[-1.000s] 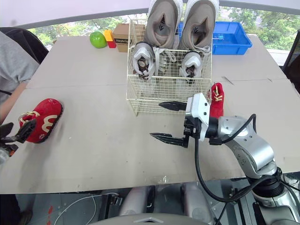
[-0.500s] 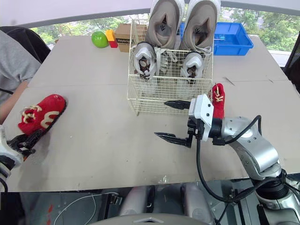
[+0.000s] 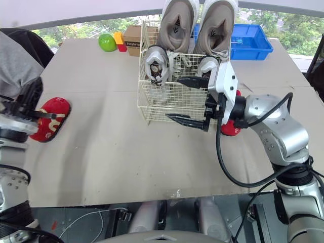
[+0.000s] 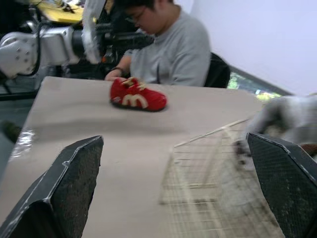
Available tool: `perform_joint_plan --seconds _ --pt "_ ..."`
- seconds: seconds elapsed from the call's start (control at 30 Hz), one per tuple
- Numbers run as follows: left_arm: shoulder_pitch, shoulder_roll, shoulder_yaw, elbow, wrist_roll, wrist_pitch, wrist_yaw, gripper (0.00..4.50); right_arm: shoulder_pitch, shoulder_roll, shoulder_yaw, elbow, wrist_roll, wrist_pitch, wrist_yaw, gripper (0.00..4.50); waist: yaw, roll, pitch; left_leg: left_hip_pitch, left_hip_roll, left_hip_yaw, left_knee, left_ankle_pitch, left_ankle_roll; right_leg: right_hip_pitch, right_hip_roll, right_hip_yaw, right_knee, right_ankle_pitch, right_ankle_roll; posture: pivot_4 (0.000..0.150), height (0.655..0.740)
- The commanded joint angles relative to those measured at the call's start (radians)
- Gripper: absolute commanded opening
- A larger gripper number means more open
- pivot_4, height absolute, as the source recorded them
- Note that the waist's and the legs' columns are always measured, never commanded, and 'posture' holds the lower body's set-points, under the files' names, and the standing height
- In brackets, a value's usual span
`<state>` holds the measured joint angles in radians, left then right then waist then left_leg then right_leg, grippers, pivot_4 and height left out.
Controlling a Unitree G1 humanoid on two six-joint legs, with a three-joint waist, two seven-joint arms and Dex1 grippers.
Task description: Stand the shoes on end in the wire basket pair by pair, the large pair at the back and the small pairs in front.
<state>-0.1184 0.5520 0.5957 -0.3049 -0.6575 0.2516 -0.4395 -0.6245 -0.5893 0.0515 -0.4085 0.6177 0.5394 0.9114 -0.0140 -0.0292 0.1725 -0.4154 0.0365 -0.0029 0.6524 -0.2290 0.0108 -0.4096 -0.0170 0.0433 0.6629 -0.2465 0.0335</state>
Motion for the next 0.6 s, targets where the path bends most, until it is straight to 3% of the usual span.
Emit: perform_joint_plan --seconds 0.03,0.13,0.27,0.3,0.4,0.53,0.6 --pt "0.008 -0.009 -0.084 -0.112 0.03 -0.029 -0.021 0.04 -0.022 -0.03 -0.022 0.013 -0.011 -0.029 0.037 4.5 0.0 0.0 0.0 0.0 0.0 0.0 -0.001 0.0 0.0 0.0 0.0 0.0 0.0 0.0 0.0 0.15 0.74" --pt "0.057 -0.044 -0.06 -0.104 0.03 -0.003 0.037 0.04 -0.012 -0.044 -0.013 0.002 -0.02 -0.027 0.052 4.5 -0.004 0.001 0.0 -0.001 0.0 0.0 -0.002 0.0 0.0 -0.001 0.001 -0.001 0.001 0.0 0.0 0.15 0.74" --pt "0.179 -0.006 0.073 -0.012 0.067 0.077 0.117 1.38 0.009 -0.04 -0.019 -0.028 -0.001 -0.011 0.048 4.5 -0.016 0.001 0.0 0.0 0.002 -0.001 -0.002 0.0 0.0 -0.002 0.002 -0.001 0.001 0.0 0.0 0.15 0.74" --pt "0.202 0.003 0.1 0.019 0.062 0.083 0.107 1.88 0.013 -0.039 -0.024 -0.034 0.016 -0.003 0.053 4.5 -0.017 0.001 0.0 0.0 0.002 -0.002 -0.002 0.0 0.0 -0.002 0.002 -0.001 0.002 0.0 0.0 0.15 0.74" --pt "0.288 0.049 0.183 0.146 0.058 0.084 0.039 2.55 0.039 -0.05 -0.031 -0.066 0.063 -0.011 0.109 4.5 -0.019 0.001 0.001 0.0 0.002 -0.002 -0.002 0.0 0.0 -0.002 0.005 -0.002 0.002 0.0 0.0 0.15 0.74" --pt "0.34 0.111 0.217 0.254 0.075 0.081 -0.027 4.22 0.056 -0.055 -0.036 -0.082 0.093 -0.008 0.128 4.5 -0.014 0.001 0.001 0.0 0.002 -0.001 -0.002 0.0 0.0 -0.002 0.005 -0.002 0.001 -0.001 0.0 0.15 0.74" --pt "0.319 0.139 0.196 0.284 0.082 0.105 -0.032 4.48 0.065 -0.052 -0.027 -0.085 0.085 -0.015 0.122 4.5 -0.002 0.001 0.001 0.0 0.001 -0.001 -0.001 0.0 0.0 -0.002 0.002 -0.002 0.0 -0.001 -0.001 0.15 0.74"
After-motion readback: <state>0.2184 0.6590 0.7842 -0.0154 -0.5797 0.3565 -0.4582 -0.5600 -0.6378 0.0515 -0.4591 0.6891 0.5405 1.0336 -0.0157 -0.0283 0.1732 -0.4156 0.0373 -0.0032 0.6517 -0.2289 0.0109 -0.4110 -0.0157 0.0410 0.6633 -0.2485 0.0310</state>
